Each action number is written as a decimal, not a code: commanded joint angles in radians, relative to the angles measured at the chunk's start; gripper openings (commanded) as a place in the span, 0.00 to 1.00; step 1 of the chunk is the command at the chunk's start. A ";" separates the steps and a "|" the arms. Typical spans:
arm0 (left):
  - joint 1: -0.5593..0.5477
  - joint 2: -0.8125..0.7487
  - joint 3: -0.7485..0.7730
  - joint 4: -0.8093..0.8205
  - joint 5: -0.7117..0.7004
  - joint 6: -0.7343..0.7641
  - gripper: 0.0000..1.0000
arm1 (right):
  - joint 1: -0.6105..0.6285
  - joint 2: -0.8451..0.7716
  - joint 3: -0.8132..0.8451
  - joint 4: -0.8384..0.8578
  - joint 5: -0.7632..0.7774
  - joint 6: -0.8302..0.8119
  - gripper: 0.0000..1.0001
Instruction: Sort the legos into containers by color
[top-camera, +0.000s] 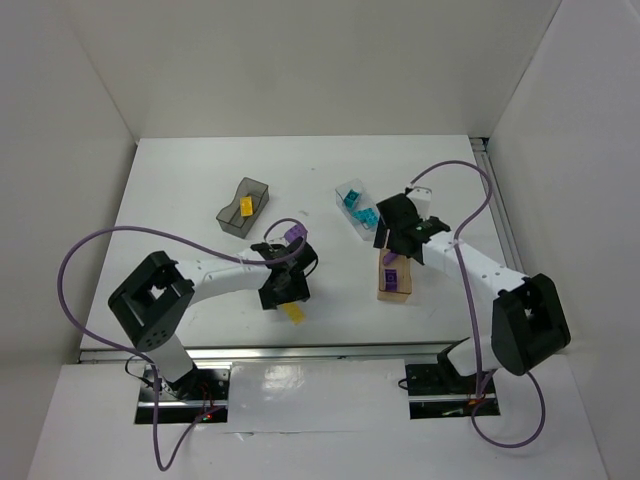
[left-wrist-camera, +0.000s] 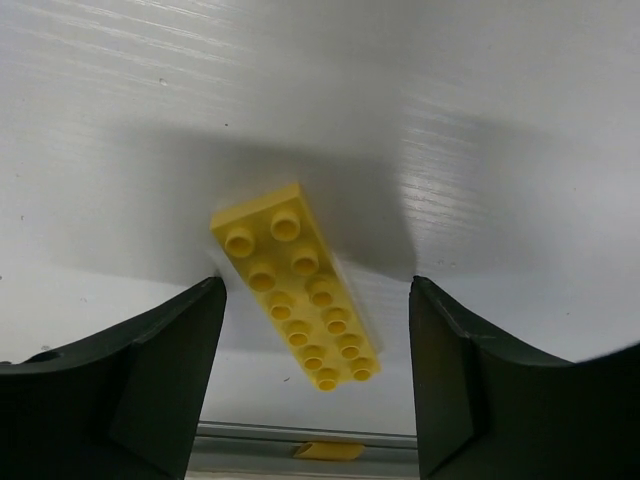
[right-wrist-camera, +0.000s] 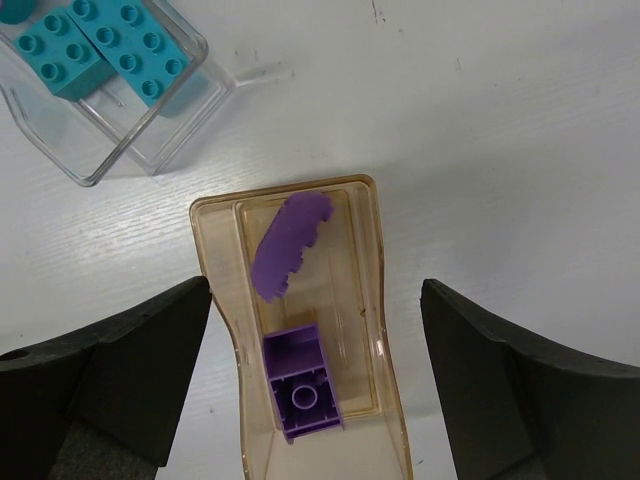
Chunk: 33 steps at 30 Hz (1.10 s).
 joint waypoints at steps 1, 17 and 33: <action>-0.004 0.024 -0.014 0.019 -0.015 -0.011 0.75 | 0.000 -0.053 0.032 0.009 0.006 -0.008 0.93; 0.145 -0.015 0.159 -0.081 -0.104 0.239 0.12 | 0.000 -0.082 0.093 -0.018 -0.045 -0.056 0.94; 0.624 0.223 0.684 -0.142 -0.009 0.448 0.09 | 0.159 0.100 0.310 0.031 -0.125 -0.067 0.94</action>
